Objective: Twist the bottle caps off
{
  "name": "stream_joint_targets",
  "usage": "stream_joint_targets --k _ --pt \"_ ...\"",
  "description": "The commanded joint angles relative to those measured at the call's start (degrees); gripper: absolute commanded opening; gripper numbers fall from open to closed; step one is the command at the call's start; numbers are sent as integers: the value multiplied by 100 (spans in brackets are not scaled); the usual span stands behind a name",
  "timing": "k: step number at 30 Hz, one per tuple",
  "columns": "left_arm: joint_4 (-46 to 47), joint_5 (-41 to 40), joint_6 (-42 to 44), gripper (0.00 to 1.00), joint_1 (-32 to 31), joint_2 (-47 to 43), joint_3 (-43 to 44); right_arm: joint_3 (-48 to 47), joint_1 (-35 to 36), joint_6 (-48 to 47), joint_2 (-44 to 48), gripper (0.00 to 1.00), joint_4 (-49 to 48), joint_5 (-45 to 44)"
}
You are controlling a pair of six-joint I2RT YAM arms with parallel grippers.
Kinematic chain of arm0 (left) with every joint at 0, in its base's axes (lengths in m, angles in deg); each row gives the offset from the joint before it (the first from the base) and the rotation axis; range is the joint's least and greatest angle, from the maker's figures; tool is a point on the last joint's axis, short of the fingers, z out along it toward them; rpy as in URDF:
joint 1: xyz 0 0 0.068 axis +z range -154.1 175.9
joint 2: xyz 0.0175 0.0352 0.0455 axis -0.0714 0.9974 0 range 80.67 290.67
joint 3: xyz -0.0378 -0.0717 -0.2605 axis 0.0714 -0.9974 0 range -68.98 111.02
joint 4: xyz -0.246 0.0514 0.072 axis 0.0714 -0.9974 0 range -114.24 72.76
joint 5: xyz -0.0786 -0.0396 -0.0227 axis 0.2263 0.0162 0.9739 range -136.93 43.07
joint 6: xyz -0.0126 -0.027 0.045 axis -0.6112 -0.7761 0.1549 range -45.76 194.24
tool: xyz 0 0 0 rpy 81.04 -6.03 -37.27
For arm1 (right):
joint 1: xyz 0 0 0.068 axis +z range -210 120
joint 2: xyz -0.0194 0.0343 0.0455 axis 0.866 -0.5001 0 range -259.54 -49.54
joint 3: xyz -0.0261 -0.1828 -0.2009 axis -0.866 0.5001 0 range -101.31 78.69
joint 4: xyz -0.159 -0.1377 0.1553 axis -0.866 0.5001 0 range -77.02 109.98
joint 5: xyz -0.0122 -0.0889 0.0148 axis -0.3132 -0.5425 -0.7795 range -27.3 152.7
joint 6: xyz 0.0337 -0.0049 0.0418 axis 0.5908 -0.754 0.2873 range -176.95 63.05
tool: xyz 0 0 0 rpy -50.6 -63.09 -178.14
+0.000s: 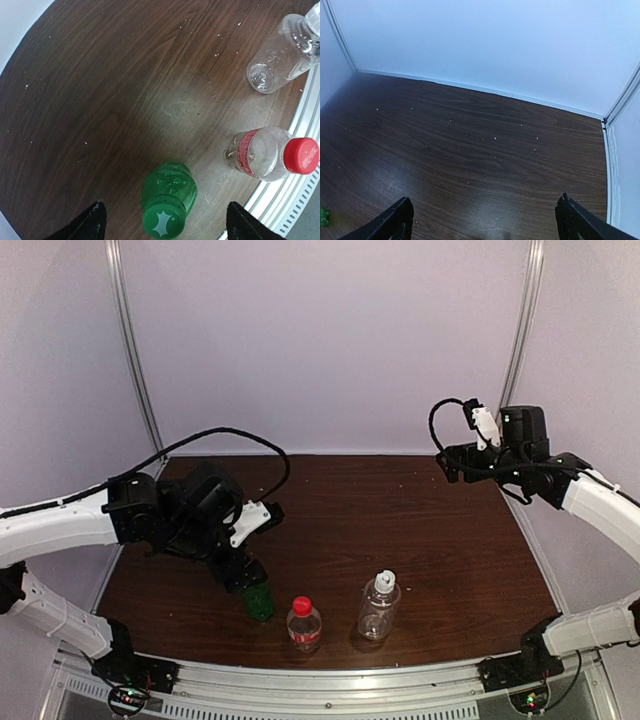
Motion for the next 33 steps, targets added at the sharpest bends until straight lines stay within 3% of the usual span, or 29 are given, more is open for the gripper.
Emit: stream_joint_targets --k 1,23,33 --pt "-203 68 -56 81 -14 331 224 -126 58 11 -101 100 23 100" --pt "-427 262 -61 33 196 841 424 -94 118 -99 -229 100 92 141" --pt "-453 638 431 13 769 1035 1262 -536 199 -238 -339 100 240 403"
